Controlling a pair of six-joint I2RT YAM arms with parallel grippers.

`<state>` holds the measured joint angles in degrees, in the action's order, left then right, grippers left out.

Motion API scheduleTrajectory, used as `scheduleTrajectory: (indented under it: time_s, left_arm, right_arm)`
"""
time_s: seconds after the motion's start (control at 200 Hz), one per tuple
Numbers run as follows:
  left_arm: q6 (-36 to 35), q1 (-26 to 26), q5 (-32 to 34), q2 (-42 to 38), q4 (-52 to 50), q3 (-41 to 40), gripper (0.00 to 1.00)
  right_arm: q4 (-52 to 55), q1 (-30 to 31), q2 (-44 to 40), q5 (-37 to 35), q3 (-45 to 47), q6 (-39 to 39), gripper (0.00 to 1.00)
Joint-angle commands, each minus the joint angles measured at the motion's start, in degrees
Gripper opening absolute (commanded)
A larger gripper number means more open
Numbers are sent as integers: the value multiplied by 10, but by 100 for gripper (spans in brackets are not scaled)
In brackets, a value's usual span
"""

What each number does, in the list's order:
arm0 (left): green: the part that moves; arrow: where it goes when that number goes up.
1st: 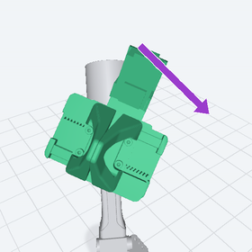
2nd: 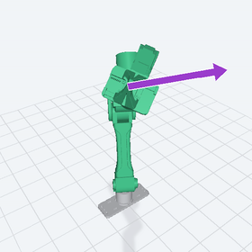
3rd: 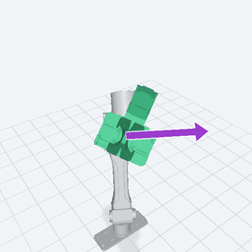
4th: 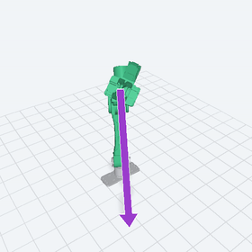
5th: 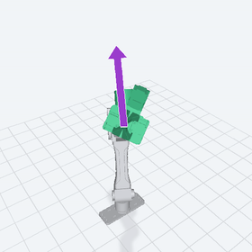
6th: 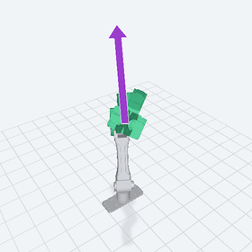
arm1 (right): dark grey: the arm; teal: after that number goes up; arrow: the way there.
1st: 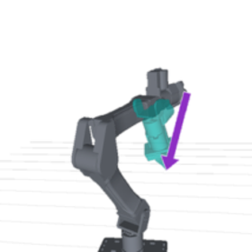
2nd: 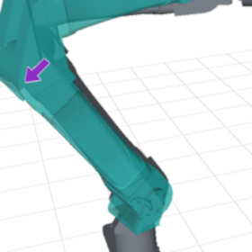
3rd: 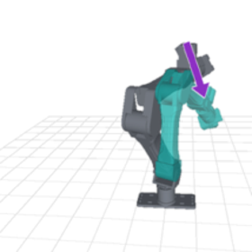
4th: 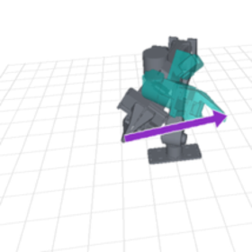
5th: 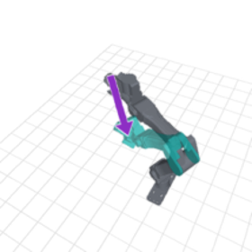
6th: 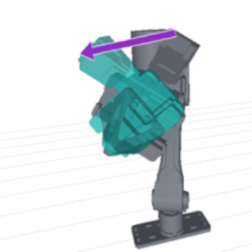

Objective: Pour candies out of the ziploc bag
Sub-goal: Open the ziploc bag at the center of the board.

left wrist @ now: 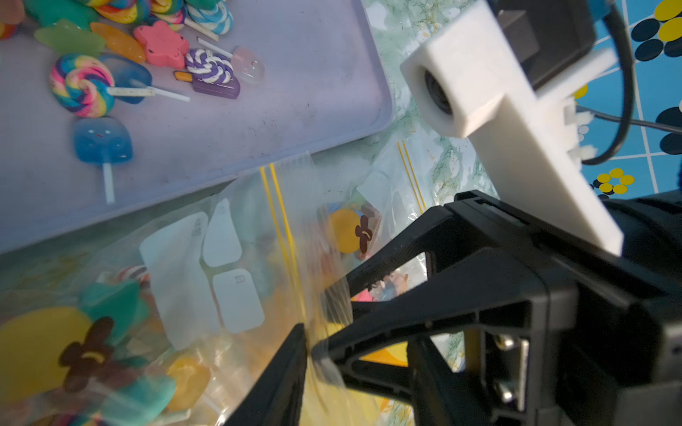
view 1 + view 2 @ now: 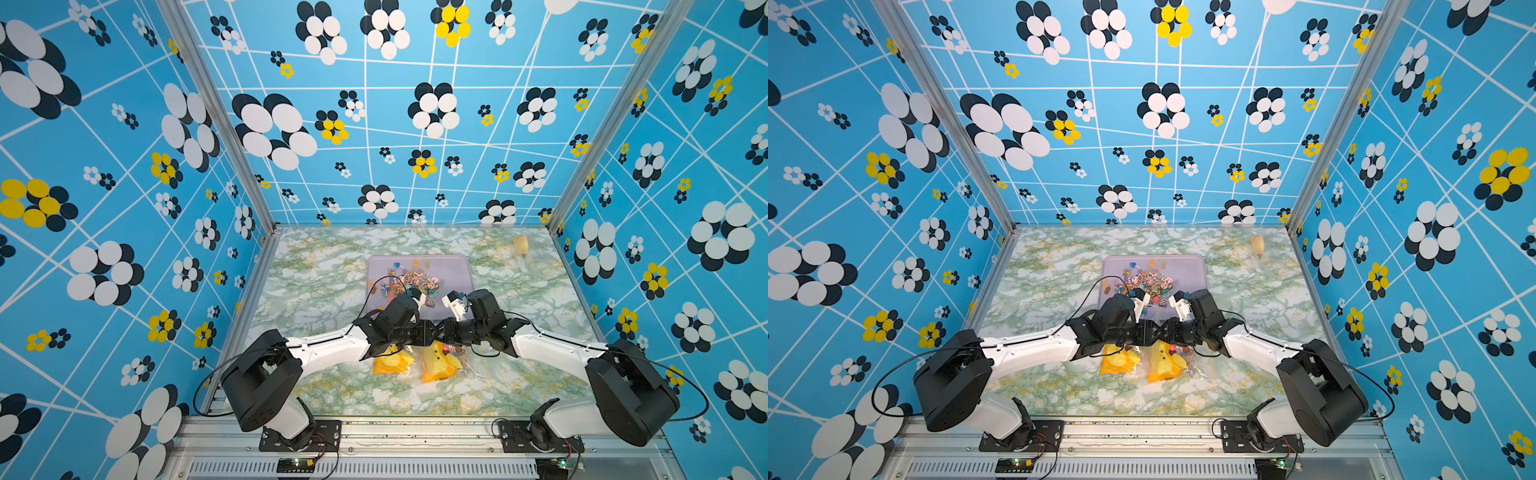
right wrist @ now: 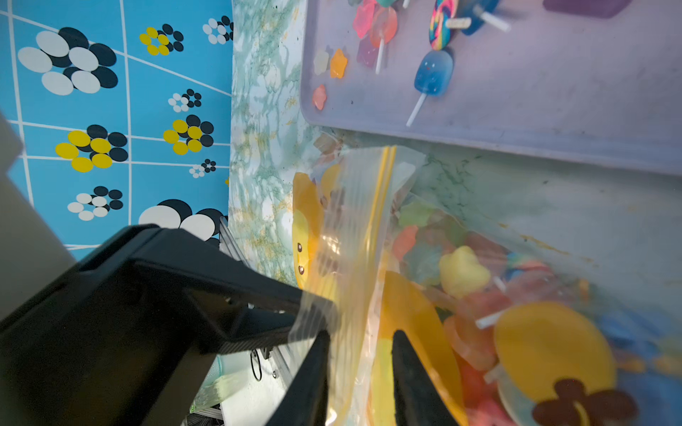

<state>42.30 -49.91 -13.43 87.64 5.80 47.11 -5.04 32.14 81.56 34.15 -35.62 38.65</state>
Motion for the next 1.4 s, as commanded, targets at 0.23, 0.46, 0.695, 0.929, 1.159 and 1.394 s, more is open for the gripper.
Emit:
scheduleTrajectory:
  time_s: [0.23, 0.46, 0.695, 0.929, 1.159, 1.394]
  left_arm:
    - [-26, 1, 46, -16, -53, -1, 29]
    - [-35, 0, 57, -7, -72, 4, 22]
    - [-54, 2, 94, -15, -118, 19, 7]
    - [-76, 9, 143, -51, -160, 30, 0]
    - [-111, 18, 180, -99, -196, 58, 0]
    - [-130, 23, 226, -138, -219, 71, 0]
  right_arm:
    - [-18, 12, -2, 15, -12, 6, 9]
    - [-18, 13, -13, 16, -15, 10, 5]
    - [6, 13, -31, 6, -24, -2, 4]
    - [142, 13, -51, -66, -70, -77, 4]
    - [204, 13, -59, -104, -92, -115, 4]
    - [217, 13, -58, -124, -92, -121, 6]
